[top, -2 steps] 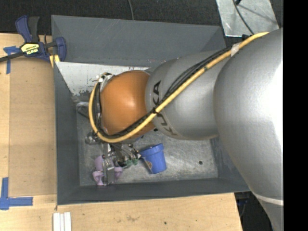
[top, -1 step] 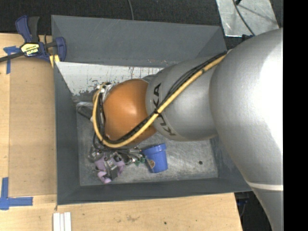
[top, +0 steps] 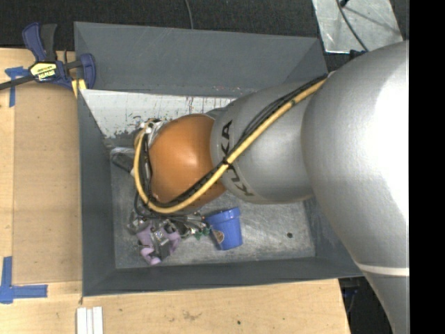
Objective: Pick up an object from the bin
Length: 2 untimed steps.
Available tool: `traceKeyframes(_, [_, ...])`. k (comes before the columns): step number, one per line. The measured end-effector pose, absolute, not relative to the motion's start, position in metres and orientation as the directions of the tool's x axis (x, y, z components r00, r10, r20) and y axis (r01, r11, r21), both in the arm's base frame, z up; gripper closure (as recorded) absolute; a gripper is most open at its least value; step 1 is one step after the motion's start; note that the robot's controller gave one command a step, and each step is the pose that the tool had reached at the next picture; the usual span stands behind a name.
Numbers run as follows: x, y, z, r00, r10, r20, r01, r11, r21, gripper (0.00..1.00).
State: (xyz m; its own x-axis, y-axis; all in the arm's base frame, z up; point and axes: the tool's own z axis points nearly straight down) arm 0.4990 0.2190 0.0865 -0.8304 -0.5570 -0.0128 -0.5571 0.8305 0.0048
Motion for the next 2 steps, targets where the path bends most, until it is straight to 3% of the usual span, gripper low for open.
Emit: traceKeyframes(2, [0.4978, 0.2192, 0.0887, -0.832, -0.555, -0.012, -0.555, 0.832, 0.004, 1.00])
